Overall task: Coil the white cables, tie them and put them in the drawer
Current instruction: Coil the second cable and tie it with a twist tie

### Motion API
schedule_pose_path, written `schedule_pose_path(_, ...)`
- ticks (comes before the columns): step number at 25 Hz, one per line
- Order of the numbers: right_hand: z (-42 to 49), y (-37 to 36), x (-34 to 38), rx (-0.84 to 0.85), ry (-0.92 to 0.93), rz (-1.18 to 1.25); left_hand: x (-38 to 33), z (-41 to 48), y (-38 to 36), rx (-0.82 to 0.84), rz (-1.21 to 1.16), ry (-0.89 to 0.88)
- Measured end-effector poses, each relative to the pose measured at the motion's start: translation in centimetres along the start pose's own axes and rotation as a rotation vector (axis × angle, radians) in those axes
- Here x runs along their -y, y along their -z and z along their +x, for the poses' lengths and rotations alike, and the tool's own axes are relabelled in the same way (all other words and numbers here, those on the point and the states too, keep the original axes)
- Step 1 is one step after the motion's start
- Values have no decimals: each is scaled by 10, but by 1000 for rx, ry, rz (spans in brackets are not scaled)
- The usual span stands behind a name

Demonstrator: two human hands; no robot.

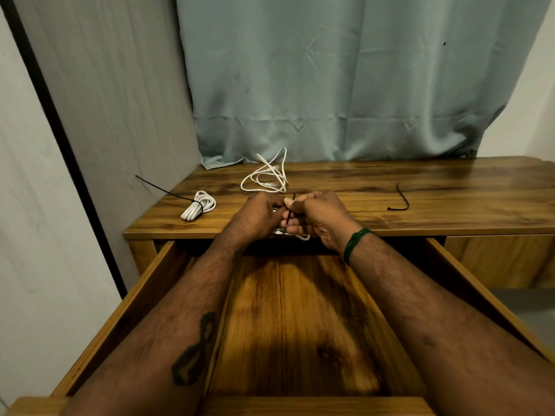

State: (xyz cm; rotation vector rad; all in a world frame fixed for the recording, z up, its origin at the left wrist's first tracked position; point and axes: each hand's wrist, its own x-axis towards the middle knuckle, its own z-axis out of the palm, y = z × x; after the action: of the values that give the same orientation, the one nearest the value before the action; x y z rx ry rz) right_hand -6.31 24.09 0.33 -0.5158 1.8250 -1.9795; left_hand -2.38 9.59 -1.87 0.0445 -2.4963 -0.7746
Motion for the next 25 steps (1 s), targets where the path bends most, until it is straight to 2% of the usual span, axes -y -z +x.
schedule_pose_path(5,5,9,0,-75,54,10,0,1,-3,67,-53,-32)
schedule_pose_path(8,11,12,0,-253,258,-240,-6,0,-2,97,-92,-25)
schedule_pose_path(9,11,14,3,-299,299,-234,-8,-1,-2,113,-105,-21)
schedule_pose_path(12,9,27,13,-322,323,70,-13,-5,-2,201,-97,15)
schedule_pose_path(15,10,39,16,-360,297,216,-21,-8,-6,230,-174,9)
schedule_pose_path(21,11,41,13,-361,261,311,-25,-6,-6,252,-227,67)
schedule_pose_path(25,14,43,10,-365,251,289,-25,-2,-7,248,-105,-19)
